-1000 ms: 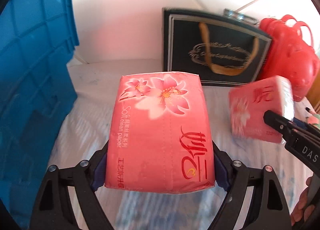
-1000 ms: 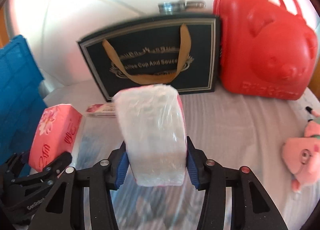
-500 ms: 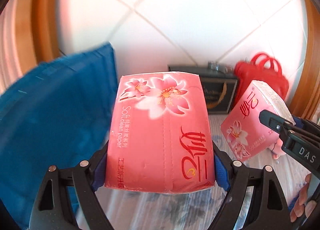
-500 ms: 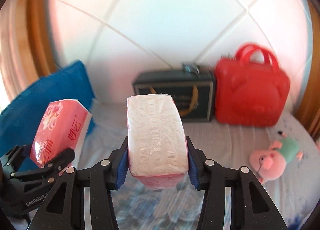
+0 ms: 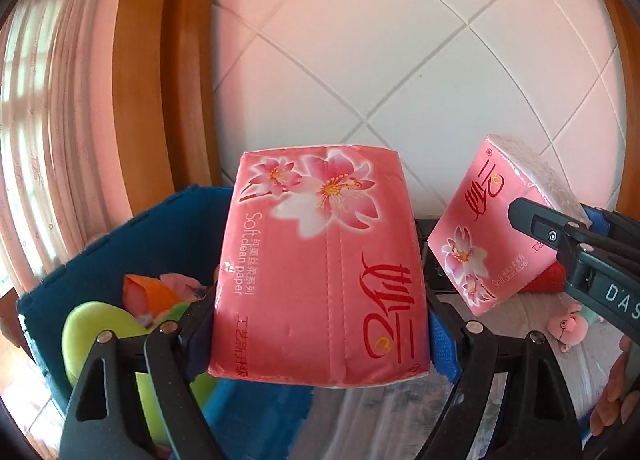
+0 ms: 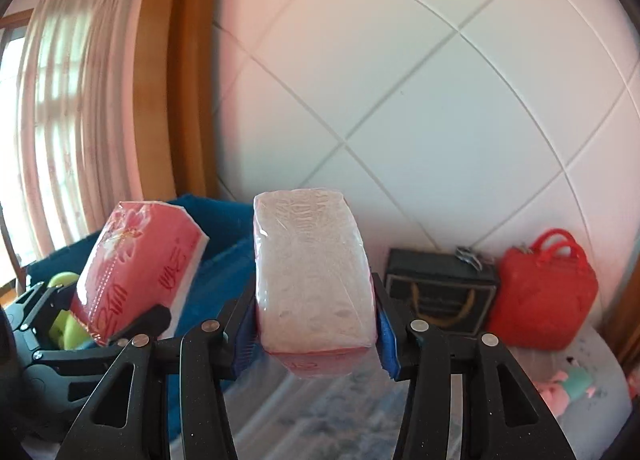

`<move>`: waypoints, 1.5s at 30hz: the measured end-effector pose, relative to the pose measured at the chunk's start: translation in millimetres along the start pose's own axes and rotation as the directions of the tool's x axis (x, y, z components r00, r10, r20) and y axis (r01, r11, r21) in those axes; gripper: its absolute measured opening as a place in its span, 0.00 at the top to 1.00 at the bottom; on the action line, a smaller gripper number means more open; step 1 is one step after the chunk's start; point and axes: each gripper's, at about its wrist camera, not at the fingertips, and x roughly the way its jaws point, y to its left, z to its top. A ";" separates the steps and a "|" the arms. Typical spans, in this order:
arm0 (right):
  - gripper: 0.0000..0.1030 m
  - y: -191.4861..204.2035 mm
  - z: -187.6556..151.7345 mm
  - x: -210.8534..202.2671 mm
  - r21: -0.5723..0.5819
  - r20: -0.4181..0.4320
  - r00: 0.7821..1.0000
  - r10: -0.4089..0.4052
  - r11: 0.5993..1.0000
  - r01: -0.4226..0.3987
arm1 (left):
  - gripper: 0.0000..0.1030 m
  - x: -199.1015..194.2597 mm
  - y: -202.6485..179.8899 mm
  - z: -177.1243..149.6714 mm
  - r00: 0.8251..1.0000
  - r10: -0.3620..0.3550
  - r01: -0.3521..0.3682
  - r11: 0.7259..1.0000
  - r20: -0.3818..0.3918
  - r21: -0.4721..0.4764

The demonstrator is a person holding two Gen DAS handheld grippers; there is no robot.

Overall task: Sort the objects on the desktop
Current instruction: 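Carry both tissue packs into the blue bin and open both grippers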

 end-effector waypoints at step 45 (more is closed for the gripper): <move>0.02 248.2 38.5 131.1 -0.063 -0.125 0.992 0.000 0.998 -0.008 | 0.11 89.6 273.5 1.0 0.968 0.082 -0.102 0.992 -0.237 -0.073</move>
